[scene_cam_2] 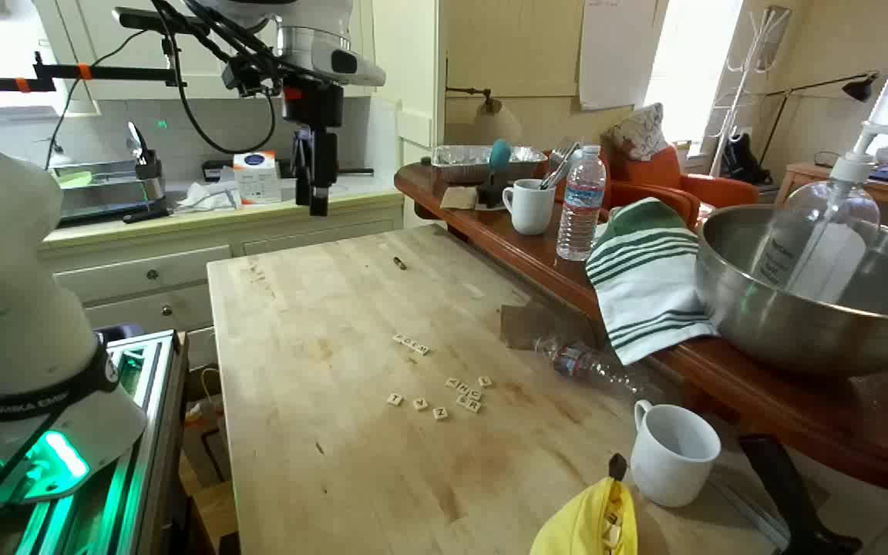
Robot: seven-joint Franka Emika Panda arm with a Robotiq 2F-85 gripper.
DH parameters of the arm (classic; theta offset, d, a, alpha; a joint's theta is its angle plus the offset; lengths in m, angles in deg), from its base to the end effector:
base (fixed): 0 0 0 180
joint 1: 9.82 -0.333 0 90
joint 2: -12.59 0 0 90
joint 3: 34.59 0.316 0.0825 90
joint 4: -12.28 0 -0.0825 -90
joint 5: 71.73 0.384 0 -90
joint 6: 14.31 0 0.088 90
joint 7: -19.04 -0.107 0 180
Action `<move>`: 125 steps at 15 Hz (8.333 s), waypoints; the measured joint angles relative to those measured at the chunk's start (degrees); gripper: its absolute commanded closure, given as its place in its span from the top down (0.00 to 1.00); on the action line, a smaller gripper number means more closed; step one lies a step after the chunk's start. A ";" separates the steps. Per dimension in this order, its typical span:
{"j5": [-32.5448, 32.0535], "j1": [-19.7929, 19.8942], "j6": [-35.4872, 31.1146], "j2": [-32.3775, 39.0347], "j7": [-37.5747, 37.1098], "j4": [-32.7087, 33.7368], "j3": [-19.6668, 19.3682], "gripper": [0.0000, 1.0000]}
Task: Add one letter to the aligned word
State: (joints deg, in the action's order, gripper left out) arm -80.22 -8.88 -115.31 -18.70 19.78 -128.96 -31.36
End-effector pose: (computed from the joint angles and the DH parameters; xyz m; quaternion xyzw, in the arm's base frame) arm 0.3663 0.0027 0.4740 0.9924 0.0408 -0.0776 0.0866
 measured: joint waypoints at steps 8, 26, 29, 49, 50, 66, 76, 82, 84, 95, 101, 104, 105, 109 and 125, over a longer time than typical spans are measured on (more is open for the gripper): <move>0.00 0.00 0.00 0.00 0.00 0.00 0.00 1.00; 1.97 7.23 -43.05 18.86 -0.65 -6.47 -12.56 1.00; 3.00 8.34 -46.23 22.60 1.09 -6.55 -14.19 1.00; 7.77 8.84 -55.10 35.31 5.48 -1.20 -14.33 0.27; 8.44 8.84 -55.56 36.35 6.27 -0.74 -14.18 0.20; 16.31 12.45 -57.68 45.86 14.64 4.95 -9.37 0.00; 17.01 15.11 -63.21 48.39 16.72 5.07 -5.65 0.00; 16.81 17.72 -63.20 48.34 26.70 5.02 -2.88 0.00; 16.66 18.56 -63.20 48.24 31.63 4.87 -2.05 0.00; 16.60 21.54 -59.79 45.55 62.05 1.98 0.17 0.00; 16.46 20.66 -56.14 43.48 73.73 0.08 -0.33 0.00; 15.45 19.33 -56.14 43.16 76.09 -0.37 -1.07 0.00; 14.87 18.90 -56.14 43.12 76.50 -0.43 -1.26 0.00; 12.02 16.89 -56.14 43.10 77.50 -0.46 -1.85 0.00; 7.13 9.97 -56.18 40.09 47.48 -0.49 -5.91 0.00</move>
State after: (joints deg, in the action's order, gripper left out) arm -73.09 1.09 -171.50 21.39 67.26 -129.45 -37.27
